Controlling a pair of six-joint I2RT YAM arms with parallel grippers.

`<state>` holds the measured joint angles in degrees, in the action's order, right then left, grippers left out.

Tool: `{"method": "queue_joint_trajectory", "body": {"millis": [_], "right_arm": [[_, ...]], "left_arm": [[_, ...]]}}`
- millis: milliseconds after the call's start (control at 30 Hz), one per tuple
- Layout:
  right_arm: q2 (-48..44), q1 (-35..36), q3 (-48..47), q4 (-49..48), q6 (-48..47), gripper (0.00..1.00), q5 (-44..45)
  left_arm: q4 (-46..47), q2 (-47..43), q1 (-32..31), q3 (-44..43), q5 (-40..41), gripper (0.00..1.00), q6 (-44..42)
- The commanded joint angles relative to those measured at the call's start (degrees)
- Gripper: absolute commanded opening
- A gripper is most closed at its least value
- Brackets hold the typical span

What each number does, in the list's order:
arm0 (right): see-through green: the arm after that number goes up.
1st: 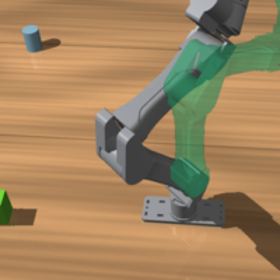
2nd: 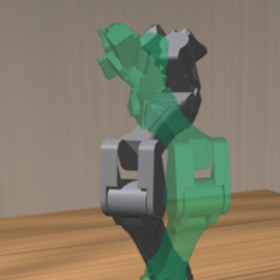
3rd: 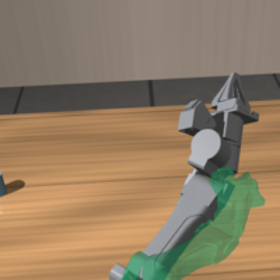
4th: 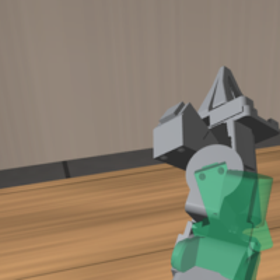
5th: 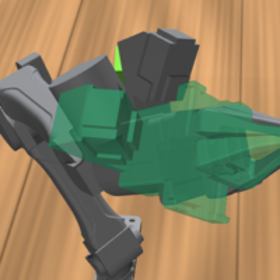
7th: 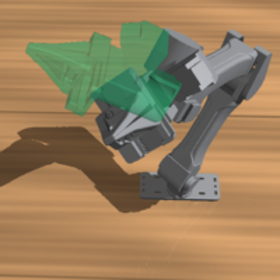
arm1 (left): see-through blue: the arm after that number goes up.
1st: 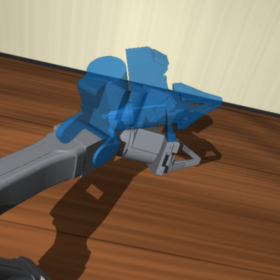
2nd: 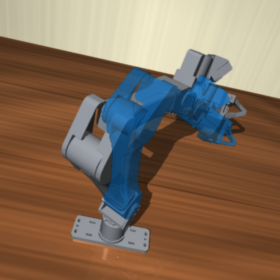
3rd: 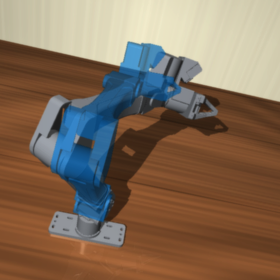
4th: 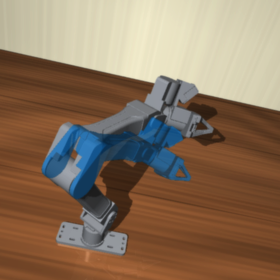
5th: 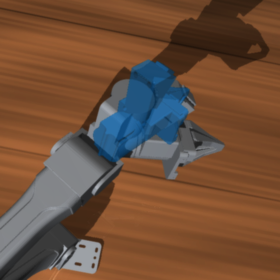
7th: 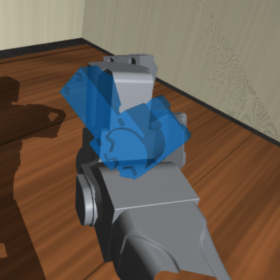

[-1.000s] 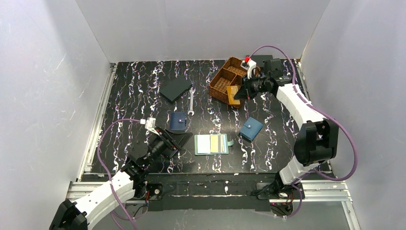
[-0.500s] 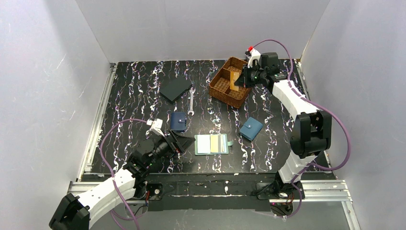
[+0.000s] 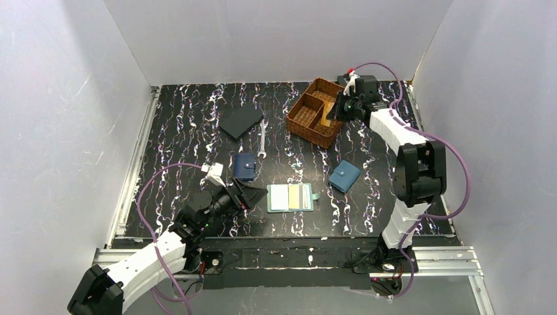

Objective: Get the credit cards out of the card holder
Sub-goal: Place the credit card in the storage box.

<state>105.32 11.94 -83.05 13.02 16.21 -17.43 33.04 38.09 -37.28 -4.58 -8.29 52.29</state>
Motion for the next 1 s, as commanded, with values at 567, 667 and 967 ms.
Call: {"method": "queue_joint_trajectory", "body": {"millis": [567,667,967], "right_arm": [[6.22,-0.34,-4.19,-0.89,3.16,0.15,1.85],[6.14,-0.34,-4.76,-0.50,2.17,0.16,3.69],[1.51,-0.41,-6.40,1.26,-8.19,0.28,0.22]], "left_arm": [[0.10,0.76,0.19,-1.83,0.47,0.98,-0.20],[0.10,0.76,0.20,-1.92,0.38,0.98,-0.30],[0.02,0.87,0.19,-2.73,-0.99,0.98,-0.39]]}}
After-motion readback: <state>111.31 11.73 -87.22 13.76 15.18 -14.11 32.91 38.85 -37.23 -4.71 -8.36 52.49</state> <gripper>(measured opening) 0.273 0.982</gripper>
